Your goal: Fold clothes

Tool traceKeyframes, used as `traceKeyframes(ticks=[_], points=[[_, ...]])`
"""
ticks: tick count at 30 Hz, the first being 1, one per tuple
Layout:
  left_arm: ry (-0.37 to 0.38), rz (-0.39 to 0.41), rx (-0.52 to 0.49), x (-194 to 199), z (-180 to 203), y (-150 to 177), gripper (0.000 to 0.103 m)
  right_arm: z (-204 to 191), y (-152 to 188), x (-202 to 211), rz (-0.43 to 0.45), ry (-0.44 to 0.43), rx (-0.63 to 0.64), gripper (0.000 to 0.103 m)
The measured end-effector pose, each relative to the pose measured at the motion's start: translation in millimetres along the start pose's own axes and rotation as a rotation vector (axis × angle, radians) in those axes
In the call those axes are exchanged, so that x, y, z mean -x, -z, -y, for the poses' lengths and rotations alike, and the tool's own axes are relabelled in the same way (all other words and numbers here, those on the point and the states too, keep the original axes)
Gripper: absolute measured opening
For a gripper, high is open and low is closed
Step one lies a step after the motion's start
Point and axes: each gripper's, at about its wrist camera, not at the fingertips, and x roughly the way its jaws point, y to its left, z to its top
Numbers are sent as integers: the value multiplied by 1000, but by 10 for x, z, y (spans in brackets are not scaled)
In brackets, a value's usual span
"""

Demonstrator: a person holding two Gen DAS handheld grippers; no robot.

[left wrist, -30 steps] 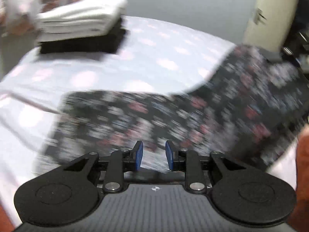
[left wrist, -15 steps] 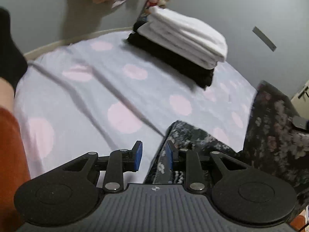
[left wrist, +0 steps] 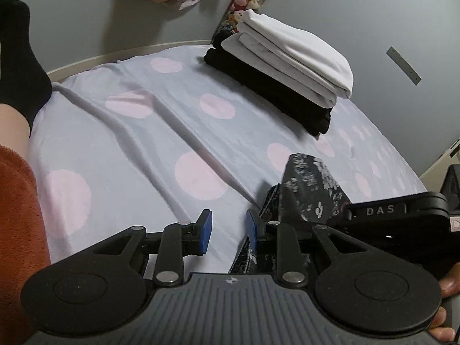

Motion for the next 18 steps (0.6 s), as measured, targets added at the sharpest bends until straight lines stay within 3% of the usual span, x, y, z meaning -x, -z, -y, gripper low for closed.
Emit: traceKeyframes(ticks=[3, 7, 13, 18], points=[[23, 23, -11, 58, 39, 22, 29, -14, 23, 140, 22, -28, 31, 30], [69, 67, -35, 183, 127, 90, 29, 9, 91, 544, 107, -20, 120, 31], [88, 72, -169, 237, 424, 266, 29, 461, 412, 1090, 205, 83, 173, 31], [-72, 9, -257, 33, 611, 424, 27, 821, 844, 1318, 202, 146, 190, 27]])
